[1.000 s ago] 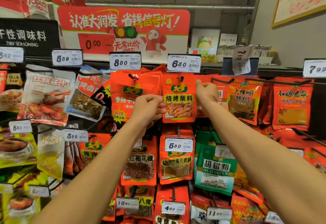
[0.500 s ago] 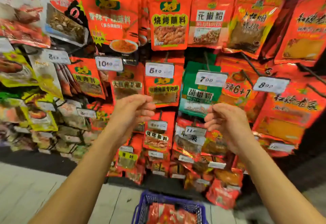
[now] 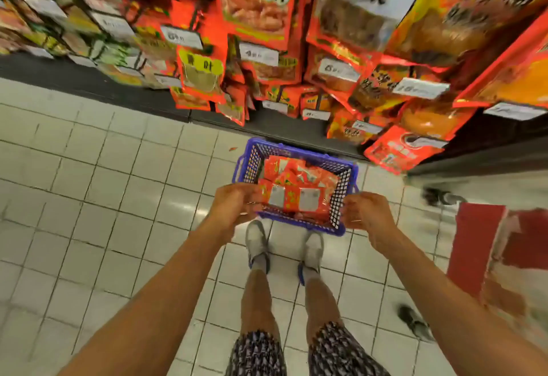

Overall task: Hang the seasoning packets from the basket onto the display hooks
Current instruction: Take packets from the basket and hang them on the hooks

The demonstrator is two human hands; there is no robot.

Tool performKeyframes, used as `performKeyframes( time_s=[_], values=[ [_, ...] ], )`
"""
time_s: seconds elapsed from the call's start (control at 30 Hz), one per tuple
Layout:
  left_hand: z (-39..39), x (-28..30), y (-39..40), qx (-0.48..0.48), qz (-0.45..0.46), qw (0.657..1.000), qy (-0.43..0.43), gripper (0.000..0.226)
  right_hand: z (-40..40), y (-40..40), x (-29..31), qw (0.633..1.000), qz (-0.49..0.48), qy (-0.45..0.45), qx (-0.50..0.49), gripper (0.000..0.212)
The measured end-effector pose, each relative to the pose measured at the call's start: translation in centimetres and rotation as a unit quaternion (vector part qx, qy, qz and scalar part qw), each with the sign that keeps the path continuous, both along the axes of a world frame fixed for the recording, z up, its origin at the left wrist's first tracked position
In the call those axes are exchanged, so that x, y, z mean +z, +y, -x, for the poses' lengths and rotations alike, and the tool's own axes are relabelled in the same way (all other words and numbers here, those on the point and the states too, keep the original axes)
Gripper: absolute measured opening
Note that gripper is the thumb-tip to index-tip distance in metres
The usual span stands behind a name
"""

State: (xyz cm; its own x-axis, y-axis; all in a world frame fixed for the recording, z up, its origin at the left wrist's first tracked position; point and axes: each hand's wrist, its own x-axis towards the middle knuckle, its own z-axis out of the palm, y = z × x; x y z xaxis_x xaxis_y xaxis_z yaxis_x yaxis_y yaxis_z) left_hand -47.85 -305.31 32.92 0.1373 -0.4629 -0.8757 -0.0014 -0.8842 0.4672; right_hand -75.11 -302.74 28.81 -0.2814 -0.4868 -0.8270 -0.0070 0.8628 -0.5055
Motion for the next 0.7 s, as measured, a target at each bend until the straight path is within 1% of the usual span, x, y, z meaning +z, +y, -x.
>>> performKeyframes(
  time_s=[0.07, 0.17, 0.23, 0.33, 0.4, 0.43, 0.47, 0.53, 0.57, 0.6, 0.63, 0.67, 0.7],
  values=[
    [0.1, -5.3, 1.1, -0.012, -0.041, 0.999, -0.008, 0.011, -0.5, 1.8, -5.9, 0.999, -0.040, 0.007, 0.004, 0.013],
    [0.0, -13.3, 1.7, -0.027, -0.083, 0.996, -0.023, 0.017, -1.0, 3.7, -14.8, 0.996, -0.091, 0.001, 0.020, 0.012],
    [0.0, -18.5, 1.6, -0.048, -0.099, 0.994, -0.028, 0.013, -1.1, 4.4, -20.2, 0.993, -0.116, 0.009, 0.036, 0.012],
    [0.2, -25.9, 1.1, -0.103, -0.108, 0.988, -0.043, 0.008, -1.1, 4.7, -27.5, 0.986, -0.147, 0.024, 0.077, 0.013],
    [0.2, -30.2, 0.8, -0.164, -0.112, 0.978, -0.061, 0.009, -1.1, 4.4, -31.8, 0.975, -0.171, 0.024, 0.137, 0.014],
    [0.1, -32.2, 0.7, -0.218, -0.108, 0.968, -0.070, 0.013, -1.1, 4.1, -33.8, 0.960, -0.175, 0.037, 0.214, 0.013],
    [-0.1, -34.1, 0.6, -0.288, -0.094, 0.949, -0.086, 0.018, -1.0, 3.7, -35.8, 0.938, -0.163, 0.067, 0.298, 0.014],
    [-0.4, -37.2, 0.3, -0.414, -0.061, 0.901, -0.117, 0.025, -1.2, 2.7, -39.0, 0.864, -0.117, 0.154, 0.465, 0.032],
    [-0.6, -38.5, 0.1, -0.454, -0.051, 0.880, -0.127, 0.023, -1.4, 1.8, -40.1, 0.840, -0.109, 0.176, 0.501, 0.044],
    [-0.7, -39.7, 0.0, -0.480, -0.044, 0.865, -0.138, 0.024, -1.6, 0.9, -41.6, 0.837, -0.103, 0.182, 0.505, 0.054],
    [-0.8, -40.9, -0.2, -0.494, -0.039, 0.856, -0.147, 0.028, -1.7, -0.1, -43.2, 0.841, -0.093, 0.188, 0.499, 0.058],
    [-0.9, -41.9, -0.3, -0.498, -0.036, 0.853, -0.151, 0.030, -1.6, -0.9, -45.1, 0.840, -0.066, 0.191, 0.504, 0.059],
    [-1.1, -42.8, -0.3, -0.494, -0.038, 0.856, -0.146, 0.027, -1.8, -1.8, -46.7, 0.826, -0.044, 0.199, 0.526, 0.061]
  ],
)
